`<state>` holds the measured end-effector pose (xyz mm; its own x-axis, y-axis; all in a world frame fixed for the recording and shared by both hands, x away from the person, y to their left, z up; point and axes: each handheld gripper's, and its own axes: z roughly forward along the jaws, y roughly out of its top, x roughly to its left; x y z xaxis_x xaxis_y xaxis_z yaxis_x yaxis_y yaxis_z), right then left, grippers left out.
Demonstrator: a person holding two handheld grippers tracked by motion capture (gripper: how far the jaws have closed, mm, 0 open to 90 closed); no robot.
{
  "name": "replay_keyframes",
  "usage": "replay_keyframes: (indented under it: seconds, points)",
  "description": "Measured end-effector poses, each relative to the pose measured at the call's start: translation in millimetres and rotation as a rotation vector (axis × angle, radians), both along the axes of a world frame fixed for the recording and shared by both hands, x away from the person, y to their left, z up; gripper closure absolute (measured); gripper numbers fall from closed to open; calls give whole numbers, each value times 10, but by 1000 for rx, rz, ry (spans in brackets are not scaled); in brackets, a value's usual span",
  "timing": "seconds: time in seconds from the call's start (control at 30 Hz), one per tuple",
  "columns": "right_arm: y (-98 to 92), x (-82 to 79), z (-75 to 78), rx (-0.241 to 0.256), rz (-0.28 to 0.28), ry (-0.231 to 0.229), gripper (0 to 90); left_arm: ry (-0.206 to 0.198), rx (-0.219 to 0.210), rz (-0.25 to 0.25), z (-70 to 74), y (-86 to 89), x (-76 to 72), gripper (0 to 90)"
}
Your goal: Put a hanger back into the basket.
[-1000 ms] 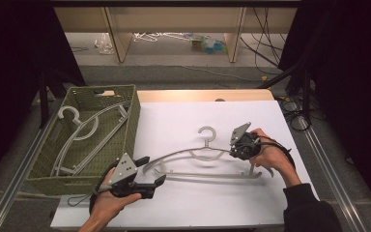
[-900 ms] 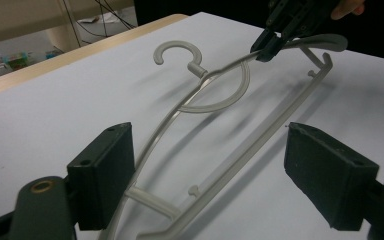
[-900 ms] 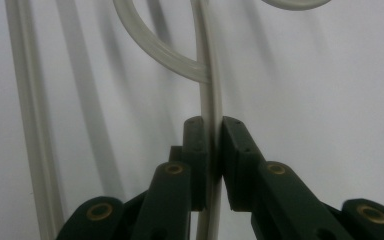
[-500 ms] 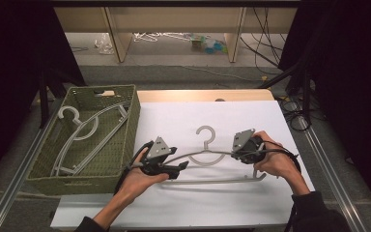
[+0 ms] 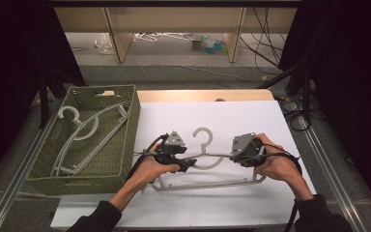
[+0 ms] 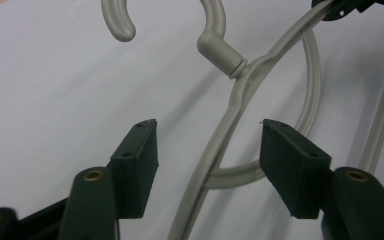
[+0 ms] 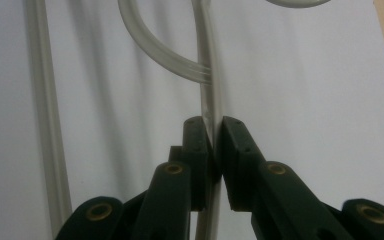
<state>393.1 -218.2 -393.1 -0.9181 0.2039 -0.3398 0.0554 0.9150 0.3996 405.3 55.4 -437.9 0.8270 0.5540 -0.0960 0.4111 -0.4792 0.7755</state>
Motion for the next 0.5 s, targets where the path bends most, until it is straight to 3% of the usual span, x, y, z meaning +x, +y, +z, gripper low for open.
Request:
replay_keyframes:
  seconds: [0.07,0.13,0.2,0.23,0.4,0.5]
  points:
    - [10,-10,5,-3,14,6,817,-1,8,-9,8,-15,21,452]
    - [20,-10,17,-2,23,-11,817,29,-10,-35,-7,-54,34,482]
    - [29,-21,21,2,26,-6,818,19,10,-60,-2,-71,52,505]
    - [32,-24,21,1,29,-8,818,28,-8,-56,-5,-95,50,531]
    - [46,-42,26,11,42,-4,817,35,13,-107,-26,-143,72,605]
    - [55,-54,27,11,45,-4,817,28,-4,-145,-13,-162,59,712]
